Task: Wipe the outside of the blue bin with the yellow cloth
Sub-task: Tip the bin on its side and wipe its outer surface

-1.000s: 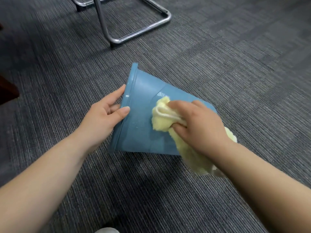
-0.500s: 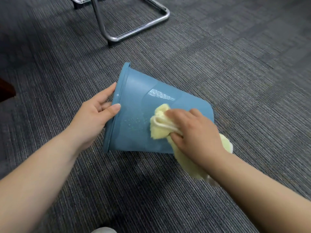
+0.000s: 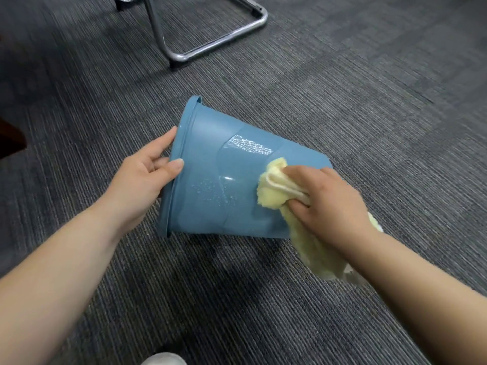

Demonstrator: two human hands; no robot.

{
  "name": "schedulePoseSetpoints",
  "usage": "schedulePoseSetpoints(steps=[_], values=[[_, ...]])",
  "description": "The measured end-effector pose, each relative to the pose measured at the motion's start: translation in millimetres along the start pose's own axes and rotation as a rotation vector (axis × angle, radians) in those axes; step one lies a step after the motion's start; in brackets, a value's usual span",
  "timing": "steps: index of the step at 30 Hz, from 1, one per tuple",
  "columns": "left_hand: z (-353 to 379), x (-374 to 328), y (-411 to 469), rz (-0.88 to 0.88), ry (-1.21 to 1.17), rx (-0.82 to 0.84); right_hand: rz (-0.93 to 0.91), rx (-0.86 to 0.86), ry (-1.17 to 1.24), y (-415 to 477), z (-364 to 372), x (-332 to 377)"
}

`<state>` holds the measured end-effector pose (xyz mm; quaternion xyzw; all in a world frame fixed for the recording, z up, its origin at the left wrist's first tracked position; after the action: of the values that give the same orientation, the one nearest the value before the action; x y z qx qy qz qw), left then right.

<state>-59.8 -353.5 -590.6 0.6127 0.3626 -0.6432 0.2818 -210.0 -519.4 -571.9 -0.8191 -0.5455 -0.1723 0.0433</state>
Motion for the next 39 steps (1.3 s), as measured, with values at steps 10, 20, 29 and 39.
schedulePoseSetpoints(steps=[10, 20, 29, 39], values=[[0, -1, 2, 0.011, -0.006, 0.004, 0.073, 0.005, -0.048, -10, 3, -18], [-3, 0, 1, -0.008, -0.029, -0.007, 0.262, 0.038, -0.112, -6, -6, -79], [-11, 8, 5, -0.045, -0.034, -0.014, 0.098, 0.067, -0.087, -7, -1, -54], [-35, -2, 1, 0.092, 0.144, -0.412, 0.244, 0.037, -0.119, -6, 0, -75]])
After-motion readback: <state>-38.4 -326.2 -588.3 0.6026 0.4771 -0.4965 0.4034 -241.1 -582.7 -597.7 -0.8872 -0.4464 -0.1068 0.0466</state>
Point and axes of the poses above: each hand's wrist, its own y-axis towards the middle knuckle, its own z-axis out of the palm, x = y × z, the point moved 10 cm from there along y, towards the middle knuckle, and after that the axes turned 10 degrees about -y, right-handed, at the moved point
